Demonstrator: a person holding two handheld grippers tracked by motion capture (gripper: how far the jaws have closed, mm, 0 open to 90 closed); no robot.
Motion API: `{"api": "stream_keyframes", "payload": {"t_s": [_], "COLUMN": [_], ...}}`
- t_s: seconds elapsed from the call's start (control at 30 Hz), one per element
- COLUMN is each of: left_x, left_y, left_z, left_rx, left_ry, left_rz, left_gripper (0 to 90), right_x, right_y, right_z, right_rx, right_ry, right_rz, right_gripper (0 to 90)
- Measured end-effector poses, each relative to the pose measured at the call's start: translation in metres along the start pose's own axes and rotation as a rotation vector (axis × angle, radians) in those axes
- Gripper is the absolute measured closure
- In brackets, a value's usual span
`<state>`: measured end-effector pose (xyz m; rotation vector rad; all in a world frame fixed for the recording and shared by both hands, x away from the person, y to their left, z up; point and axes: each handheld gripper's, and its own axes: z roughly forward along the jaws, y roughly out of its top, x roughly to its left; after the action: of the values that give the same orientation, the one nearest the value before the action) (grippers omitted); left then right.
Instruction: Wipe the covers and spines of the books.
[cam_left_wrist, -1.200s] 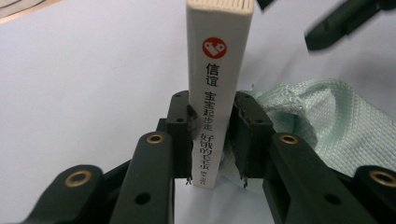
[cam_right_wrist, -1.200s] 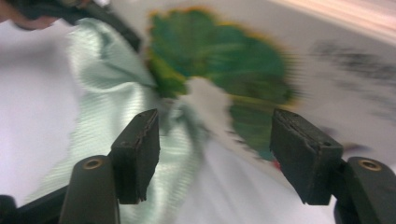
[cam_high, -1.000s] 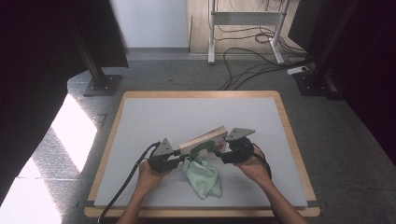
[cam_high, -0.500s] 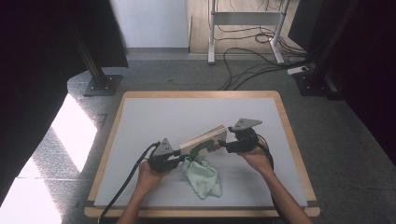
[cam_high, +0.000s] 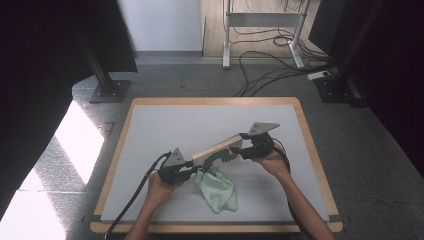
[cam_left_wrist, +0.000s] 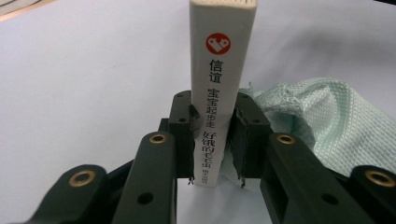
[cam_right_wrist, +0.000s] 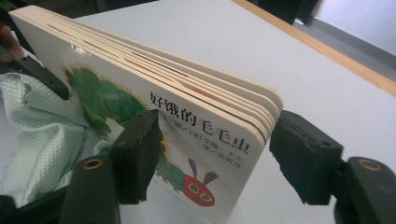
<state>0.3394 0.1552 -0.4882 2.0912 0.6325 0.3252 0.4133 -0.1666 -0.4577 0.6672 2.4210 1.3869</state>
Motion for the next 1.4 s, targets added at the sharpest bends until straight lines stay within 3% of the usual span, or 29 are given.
{"api": "stream_keyframes", "payload": {"t_s": [0.23, 0.37, 0.5, 0.6, 0.87, 1.1, 1.27, 1.4], "left_x": [0.0, 0.0, -0.001, -0.001, 0.007, 0.006, 0.0, -0.01], "left_y": [0.0, -0.001, -0.004, -0.004, -0.001, -0.001, 0.002, 0.002], "left_z": [0.0, 0.002, 0.008, 0.008, -0.017, -0.046, -0.066, -0.064], "left_rx": [-0.001, 0.013, 0.056, 0.047, 0.026, -0.005, -0.057, -0.055], "left_ry": [0.001, 0.005, 0.034, 0.047, 0.059, 0.05, 0.011, -0.039], "left_rz": [0.0, 0.004, 0.021, 0.012, -0.029, -0.05, -0.06, -0.052], "left_gripper": [72.1, 70.7, 65.9, 62.0, 45.8, 39.0, 35.6, 33.5], "right_x": [-0.002, -0.003, -0.003, -0.003, -0.002, -0.002, -0.001, -0.001], "right_y": [-0.004, -0.006, -0.007, -0.007, -0.007, -0.006, -0.005, -0.004], "right_z": [-0.008, -0.01, -0.011, -0.012, -0.012, -0.012, -0.011, -0.011], "right_rx": [-0.006, -0.016, -0.015, -0.014, -0.016, -0.011, -0.003, -0.001], "right_ry": [-0.014, -0.013, -0.02, -0.019, -0.02, -0.021, -0.026, -0.031], "right_rz": [0.027, 0.042, 0.042, 0.044, 0.045, 0.039, 0.035, 0.036], "right_gripper": [50.6, 54.6, 56.8, 57.0, 56.9, 56.7, 56.1, 55.8]}}
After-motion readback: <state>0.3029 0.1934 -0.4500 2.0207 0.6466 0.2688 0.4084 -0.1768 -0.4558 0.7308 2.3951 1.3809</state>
